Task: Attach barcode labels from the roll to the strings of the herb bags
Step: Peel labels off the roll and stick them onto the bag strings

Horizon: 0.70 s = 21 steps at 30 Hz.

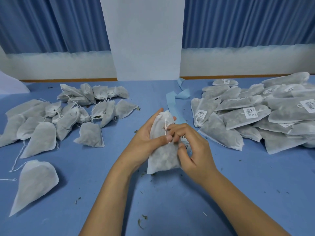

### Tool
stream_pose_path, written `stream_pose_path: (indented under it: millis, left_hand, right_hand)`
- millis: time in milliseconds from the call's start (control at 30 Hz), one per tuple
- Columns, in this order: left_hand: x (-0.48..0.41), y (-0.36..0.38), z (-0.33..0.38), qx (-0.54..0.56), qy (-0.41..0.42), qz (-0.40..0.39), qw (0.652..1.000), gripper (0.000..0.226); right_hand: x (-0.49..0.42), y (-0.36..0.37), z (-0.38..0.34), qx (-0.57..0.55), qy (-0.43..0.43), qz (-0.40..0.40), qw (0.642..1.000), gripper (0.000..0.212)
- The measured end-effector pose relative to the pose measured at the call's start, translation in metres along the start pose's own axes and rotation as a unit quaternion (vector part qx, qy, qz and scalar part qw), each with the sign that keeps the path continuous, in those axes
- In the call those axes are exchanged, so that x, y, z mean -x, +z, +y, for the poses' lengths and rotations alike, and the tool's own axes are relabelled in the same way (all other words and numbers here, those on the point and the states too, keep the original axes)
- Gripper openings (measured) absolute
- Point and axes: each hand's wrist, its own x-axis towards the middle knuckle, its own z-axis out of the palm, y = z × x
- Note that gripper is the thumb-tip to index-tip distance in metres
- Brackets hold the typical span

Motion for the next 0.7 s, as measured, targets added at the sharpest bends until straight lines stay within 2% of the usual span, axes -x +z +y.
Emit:
stream_pose_path:
  millis: [67, 200, 267, 333, 400, 467, 533, 567, 633, 700]
  left_hand:
    - [0.000, 0.001, -0.001, -0.019, -0.007, -0.002, 1.000, 0.080]
    - [0.000, 0.003, -0.002, -0.058, -0.010, -0.033, 0.998, 0.087]
    - [0.001, 0.004, -0.001, -0.063, 0.001, -0.047, 0.997, 0.094]
    - [0.001, 0.003, 0.000, -0.069, 0.027, -0.039, 0.996, 0.099]
    - [0.000, 0.002, 0.002, -0.074, 0.054, -0.004, 0.996, 0.090]
    - [-0.002, 0.000, 0.002, -0.080, 0.083, 0.056, 0.992, 0.063]
    - [-0.004, -0.001, -0.001, -0.104, 0.105, 0.113, 0.983, 0.044]
    - [-0.006, -0.001, -0.004, -0.127, 0.103, 0.140, 0.977, 0.042]
    - [-0.011, -0.001, -0.009, -0.187, 0.095, 0.186, 0.960, 0.046]
    - [-0.014, -0.001, -0.015, -0.259, 0.110, 0.195, 0.939, 0.049]
  right_hand:
    - [-0.001, 0.000, 0.001, 0.005, -0.010, -0.007, 1.000, 0.032]
    - [-0.002, 0.000, 0.003, 0.057, -0.028, -0.047, 0.997, 0.033]
    - [-0.002, -0.001, 0.006, 0.075, 0.004, -0.058, 0.995, 0.039]
    - [-0.003, -0.002, 0.006, 0.033, 0.060, -0.055, 0.996, 0.047]
    - [-0.007, -0.006, 0.005, -0.056, 0.102, -0.025, 0.993, 0.048]
    - [-0.011, -0.013, 0.009, -0.097, 0.136, 0.042, 0.985, 0.041]
    - [-0.015, -0.023, 0.021, -0.058, 0.211, 0.104, 0.970, 0.029]
    - [-0.016, -0.028, 0.029, -0.022, 0.262, 0.108, 0.959, 0.023]
    - [-0.016, -0.034, 0.043, 0.012, 0.376, 0.046, 0.925, 0.025]
    - [-0.013, -0.033, 0.051, -0.041, 0.471, -0.022, 0.881, 0.030]
